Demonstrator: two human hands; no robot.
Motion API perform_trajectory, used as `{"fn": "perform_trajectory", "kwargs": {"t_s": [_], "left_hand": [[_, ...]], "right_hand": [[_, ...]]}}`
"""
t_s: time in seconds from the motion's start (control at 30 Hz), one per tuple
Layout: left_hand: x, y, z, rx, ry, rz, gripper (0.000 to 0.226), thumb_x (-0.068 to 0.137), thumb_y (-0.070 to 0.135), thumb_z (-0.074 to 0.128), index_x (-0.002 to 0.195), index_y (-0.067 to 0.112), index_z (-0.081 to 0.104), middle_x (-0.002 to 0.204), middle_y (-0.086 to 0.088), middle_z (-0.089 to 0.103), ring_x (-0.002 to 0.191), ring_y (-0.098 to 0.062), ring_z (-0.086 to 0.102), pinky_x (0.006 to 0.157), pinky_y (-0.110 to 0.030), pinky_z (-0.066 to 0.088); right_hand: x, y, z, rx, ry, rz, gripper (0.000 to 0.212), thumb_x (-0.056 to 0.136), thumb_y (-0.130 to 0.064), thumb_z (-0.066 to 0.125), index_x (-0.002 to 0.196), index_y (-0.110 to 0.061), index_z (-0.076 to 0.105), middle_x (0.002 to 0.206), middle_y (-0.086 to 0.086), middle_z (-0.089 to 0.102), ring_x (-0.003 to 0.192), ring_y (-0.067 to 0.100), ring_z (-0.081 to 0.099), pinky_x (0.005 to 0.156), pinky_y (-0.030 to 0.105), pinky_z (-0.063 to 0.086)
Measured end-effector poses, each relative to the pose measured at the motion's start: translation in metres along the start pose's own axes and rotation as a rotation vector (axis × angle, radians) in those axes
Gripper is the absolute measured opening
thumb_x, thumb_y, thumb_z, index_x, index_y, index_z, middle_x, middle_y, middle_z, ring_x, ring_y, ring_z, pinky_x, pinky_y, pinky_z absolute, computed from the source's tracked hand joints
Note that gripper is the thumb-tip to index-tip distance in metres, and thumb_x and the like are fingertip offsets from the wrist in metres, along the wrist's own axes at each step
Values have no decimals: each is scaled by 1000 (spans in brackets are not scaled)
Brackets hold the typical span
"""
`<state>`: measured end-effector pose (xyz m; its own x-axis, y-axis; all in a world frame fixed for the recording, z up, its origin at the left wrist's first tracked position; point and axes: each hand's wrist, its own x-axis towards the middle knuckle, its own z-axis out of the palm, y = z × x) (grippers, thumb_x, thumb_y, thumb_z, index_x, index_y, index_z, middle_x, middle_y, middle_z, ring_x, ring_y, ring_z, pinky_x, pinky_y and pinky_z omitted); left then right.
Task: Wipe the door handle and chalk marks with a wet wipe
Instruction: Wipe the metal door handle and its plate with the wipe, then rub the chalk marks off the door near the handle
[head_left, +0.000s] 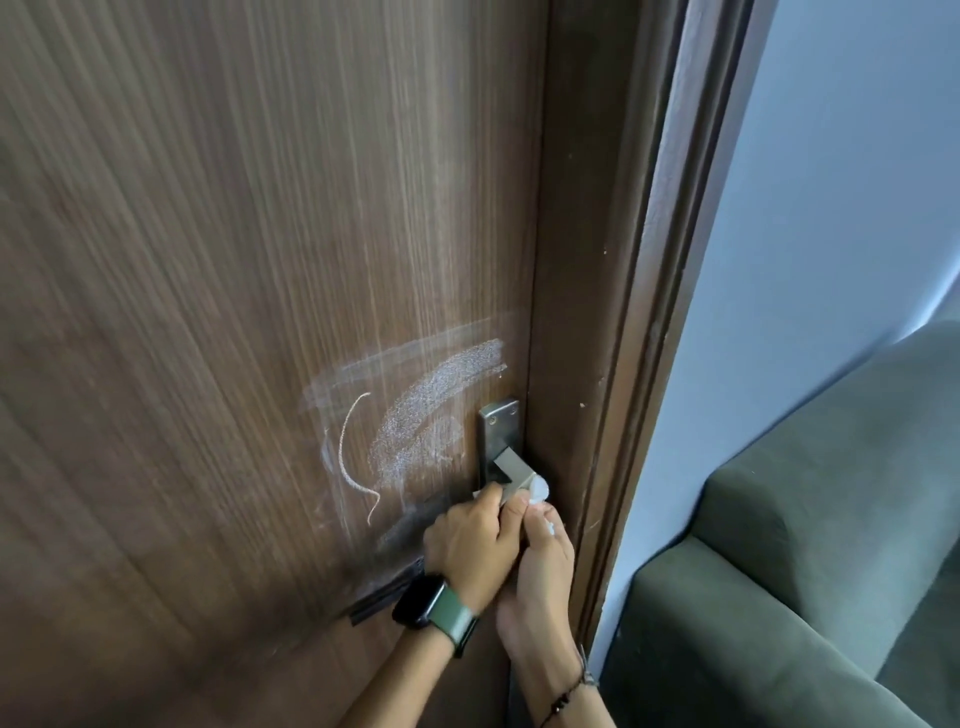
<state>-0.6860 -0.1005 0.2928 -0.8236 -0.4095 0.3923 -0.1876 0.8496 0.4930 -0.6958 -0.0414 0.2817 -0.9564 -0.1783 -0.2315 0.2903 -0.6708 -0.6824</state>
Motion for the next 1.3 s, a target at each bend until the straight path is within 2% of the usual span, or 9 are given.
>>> {"fn": "perform_trajectory", "kwargs": {"t_s": [0.17,0.27,0.37,0.57,0.63,0.8,0.93,1.07,1.3], "left_hand": [[8,7,-22,211,-156,35,36,91,49,29,92,20,49,95,-10,70,91,-34,63,61,-33,40],[11,18,-31,291,-257,18,33,93,45,29,100,19,50,100,-9,68,95,-32,62,63,-33,39],[13,29,-39,357,-332,-47,28,94,37,32,106,18,48,109,-9,66,103,-31,61,75,-35,47],[15,38,-63,312,-228,52,36,91,34,36,121,13,40,129,-9,46,114,-26,48,83,-36,46],[18,38,-73,251,-70,129,39,87,29,46,121,10,44,127,-10,48,110,-26,50,80,-37,48],[22,36,-88,79,114,242,15,65,8,70,73,10,57,74,-6,61,67,-23,62,49,-28,50],[14,30,-85,32,120,213,4,77,10,58,74,8,58,74,-8,60,69,-26,60,54,-33,50],[10,30,-83,13,124,206,26,82,23,38,75,10,59,75,-5,61,67,-21,60,55,-30,48],[-3,32,-80,-24,159,168,27,80,23,37,72,11,59,69,-3,60,62,-20,59,52,-28,46]], "right_hand": [[2,0,-23,-272,156,-138,15,83,0,58,87,-14,62,83,14,64,75,26,62,65,34,49],[-5,-19,-28,-554,180,-523,31,81,2,63,79,-28,57,78,-2,59,73,20,57,67,32,47],[-6,-53,0,-773,23,-899,28,80,-6,64,77,-32,54,80,-10,58,76,6,57,66,10,42],[17,-91,71,-972,-118,-1323,10,81,-2,63,90,2,64,99,12,59,94,6,52,84,7,40],[22,-94,83,-991,-99,-1374,22,87,-10,58,102,4,64,107,15,60,102,14,55,93,14,41],[26,-83,88,-1126,-85,-1374,38,88,-8,38,116,6,60,121,21,59,116,28,54,100,35,43],[31,-82,87,-1128,-44,-1428,33,86,1,41,114,6,57,117,23,56,111,27,53,94,29,45],[44,-77,88,-1129,-42,-1497,22,88,1,44,101,5,61,102,20,64,97,23,53,86,26,45],[39,-67,57,-1255,-150,-1461,14,79,13,57,81,3,67,76,15,64,69,31,59,65,32,50]]}}
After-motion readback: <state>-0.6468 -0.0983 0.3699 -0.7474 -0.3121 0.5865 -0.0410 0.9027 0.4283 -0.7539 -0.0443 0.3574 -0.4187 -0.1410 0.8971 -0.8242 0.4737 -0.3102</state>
